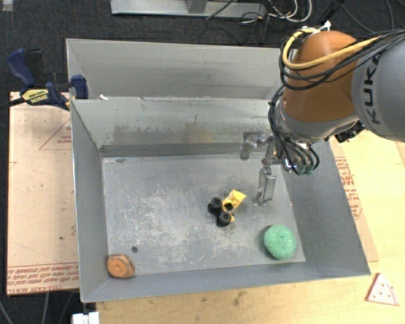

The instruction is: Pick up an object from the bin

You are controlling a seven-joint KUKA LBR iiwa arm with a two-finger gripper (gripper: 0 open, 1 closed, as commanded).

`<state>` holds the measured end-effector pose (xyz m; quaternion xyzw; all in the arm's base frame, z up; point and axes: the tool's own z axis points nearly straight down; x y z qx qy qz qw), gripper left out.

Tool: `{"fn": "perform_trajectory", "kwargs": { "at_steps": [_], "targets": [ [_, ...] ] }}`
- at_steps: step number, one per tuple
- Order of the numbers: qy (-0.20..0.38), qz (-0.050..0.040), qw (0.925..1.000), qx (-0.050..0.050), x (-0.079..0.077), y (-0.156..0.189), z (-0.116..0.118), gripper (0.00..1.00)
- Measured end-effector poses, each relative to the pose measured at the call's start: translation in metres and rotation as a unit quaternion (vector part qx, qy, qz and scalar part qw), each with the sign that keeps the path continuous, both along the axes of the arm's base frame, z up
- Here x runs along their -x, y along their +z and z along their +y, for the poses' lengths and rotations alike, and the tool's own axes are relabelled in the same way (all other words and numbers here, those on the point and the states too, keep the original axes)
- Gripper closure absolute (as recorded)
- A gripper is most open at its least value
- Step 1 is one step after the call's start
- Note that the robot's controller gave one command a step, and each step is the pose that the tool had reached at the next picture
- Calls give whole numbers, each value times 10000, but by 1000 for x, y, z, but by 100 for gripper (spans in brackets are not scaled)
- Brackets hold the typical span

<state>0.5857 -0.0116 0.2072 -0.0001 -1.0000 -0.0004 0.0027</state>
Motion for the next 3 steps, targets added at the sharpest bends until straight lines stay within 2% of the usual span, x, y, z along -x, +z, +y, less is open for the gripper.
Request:
{"fn": "perform_trajectory", "kwargs": {
  "at_steps": [1, 2, 3],
  "targets": [
    [0, -35, 10000, 0, -1, 5, 0, 0],
    [594, -53, 9982, 0, -4, -38, 2, 0],
    [2170, -37, 9762, -6, -8, -63, 6, 0]
  ]
}}
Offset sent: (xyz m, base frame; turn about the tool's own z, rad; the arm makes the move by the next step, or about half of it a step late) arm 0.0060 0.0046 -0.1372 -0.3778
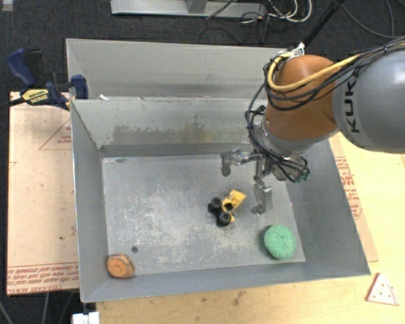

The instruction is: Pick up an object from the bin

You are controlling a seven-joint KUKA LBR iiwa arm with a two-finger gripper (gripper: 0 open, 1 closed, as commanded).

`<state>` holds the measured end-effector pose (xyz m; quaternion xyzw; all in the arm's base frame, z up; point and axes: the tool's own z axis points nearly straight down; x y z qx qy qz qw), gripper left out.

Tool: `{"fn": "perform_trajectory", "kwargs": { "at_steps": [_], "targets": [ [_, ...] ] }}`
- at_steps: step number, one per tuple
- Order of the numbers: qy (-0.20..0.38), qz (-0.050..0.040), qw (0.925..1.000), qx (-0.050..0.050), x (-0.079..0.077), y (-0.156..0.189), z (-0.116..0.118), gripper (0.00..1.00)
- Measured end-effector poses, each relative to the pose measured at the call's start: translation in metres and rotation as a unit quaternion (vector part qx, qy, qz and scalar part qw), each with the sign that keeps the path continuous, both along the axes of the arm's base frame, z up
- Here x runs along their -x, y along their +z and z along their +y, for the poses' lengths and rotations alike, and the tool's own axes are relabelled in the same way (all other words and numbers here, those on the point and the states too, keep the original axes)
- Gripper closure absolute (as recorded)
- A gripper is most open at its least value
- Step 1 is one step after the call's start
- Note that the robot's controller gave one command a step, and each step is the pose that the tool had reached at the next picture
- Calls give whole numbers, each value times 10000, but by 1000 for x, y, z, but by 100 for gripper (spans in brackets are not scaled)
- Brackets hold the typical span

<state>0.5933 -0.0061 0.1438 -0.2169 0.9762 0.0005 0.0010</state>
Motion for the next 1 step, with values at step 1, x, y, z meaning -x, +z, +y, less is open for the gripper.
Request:
{"fn": "perform_trajectory", "kwargs": {
  "at_steps": [1],
  "targets": [
    [339, -1, 9994, 0, -4, 1, 2, 0]
  ]
}}
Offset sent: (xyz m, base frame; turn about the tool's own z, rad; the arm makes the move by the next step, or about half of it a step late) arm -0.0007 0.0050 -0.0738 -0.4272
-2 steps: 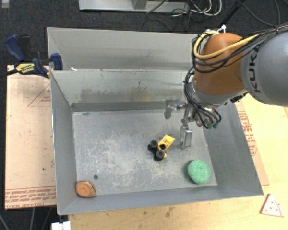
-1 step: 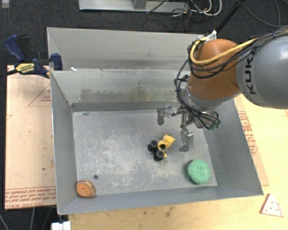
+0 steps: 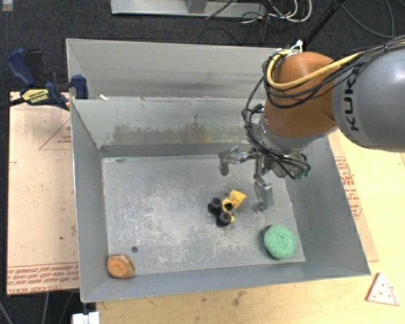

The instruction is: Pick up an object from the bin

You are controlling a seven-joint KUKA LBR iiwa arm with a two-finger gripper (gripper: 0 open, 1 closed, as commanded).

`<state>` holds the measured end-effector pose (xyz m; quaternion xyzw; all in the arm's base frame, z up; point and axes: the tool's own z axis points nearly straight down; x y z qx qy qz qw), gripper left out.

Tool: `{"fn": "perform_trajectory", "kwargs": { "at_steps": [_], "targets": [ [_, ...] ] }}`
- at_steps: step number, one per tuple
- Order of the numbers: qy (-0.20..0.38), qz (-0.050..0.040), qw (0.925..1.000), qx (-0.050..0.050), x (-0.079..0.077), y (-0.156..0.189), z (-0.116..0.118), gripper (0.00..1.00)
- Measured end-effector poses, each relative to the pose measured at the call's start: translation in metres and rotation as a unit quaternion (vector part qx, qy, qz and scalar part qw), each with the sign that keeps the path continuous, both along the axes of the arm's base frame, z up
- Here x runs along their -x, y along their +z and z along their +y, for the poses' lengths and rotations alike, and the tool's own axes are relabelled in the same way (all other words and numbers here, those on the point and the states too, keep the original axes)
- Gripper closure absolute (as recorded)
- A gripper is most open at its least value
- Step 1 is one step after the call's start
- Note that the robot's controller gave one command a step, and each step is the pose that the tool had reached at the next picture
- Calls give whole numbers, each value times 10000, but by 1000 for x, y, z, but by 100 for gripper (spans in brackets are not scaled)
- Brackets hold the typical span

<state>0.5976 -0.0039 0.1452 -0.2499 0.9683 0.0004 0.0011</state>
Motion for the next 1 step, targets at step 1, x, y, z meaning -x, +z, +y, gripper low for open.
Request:
{"fn": "perform_trajectory", "kwargs": {
  "at_steps": [1],
  "targets": [
    [1378, -15, 9905, 5, 2, -47, 3, 0]
  ]
}}
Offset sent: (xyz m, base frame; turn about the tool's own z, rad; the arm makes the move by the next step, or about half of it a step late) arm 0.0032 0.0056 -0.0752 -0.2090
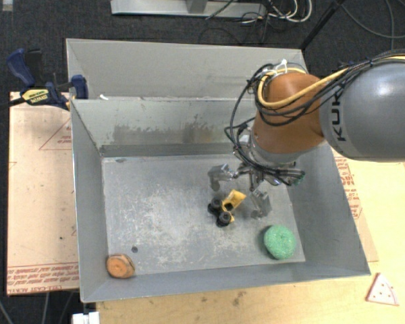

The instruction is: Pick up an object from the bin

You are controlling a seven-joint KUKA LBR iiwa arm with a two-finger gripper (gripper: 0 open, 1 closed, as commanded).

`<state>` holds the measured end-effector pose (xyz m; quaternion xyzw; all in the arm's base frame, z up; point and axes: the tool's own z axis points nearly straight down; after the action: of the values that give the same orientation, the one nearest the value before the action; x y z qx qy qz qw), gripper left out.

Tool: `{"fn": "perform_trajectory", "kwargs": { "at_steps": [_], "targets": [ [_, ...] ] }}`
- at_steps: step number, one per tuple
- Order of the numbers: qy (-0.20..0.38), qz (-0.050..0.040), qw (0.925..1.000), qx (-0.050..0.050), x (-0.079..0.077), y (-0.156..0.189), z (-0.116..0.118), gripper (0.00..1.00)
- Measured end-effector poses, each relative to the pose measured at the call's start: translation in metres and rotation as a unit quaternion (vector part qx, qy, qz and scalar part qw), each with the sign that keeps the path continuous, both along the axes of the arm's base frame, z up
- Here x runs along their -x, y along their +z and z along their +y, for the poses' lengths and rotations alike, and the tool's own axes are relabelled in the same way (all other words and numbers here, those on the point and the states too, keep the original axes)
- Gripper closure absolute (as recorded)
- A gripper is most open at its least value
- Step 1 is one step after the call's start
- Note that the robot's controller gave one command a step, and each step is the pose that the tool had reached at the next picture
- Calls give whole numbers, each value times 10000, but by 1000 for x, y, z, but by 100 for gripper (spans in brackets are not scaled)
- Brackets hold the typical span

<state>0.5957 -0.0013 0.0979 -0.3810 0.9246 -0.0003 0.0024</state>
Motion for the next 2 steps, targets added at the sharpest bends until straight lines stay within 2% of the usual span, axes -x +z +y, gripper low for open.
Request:
{"fn": "perform_trajectory", "kwargs": {
  "at_steps": [1, 2],
  "targets": [
    [-341, 17, 9994, -6, -6, -28, 4, 100],
    [-344, 18, 9994, -6, -6, -28, 4, 100]
  ]
}}
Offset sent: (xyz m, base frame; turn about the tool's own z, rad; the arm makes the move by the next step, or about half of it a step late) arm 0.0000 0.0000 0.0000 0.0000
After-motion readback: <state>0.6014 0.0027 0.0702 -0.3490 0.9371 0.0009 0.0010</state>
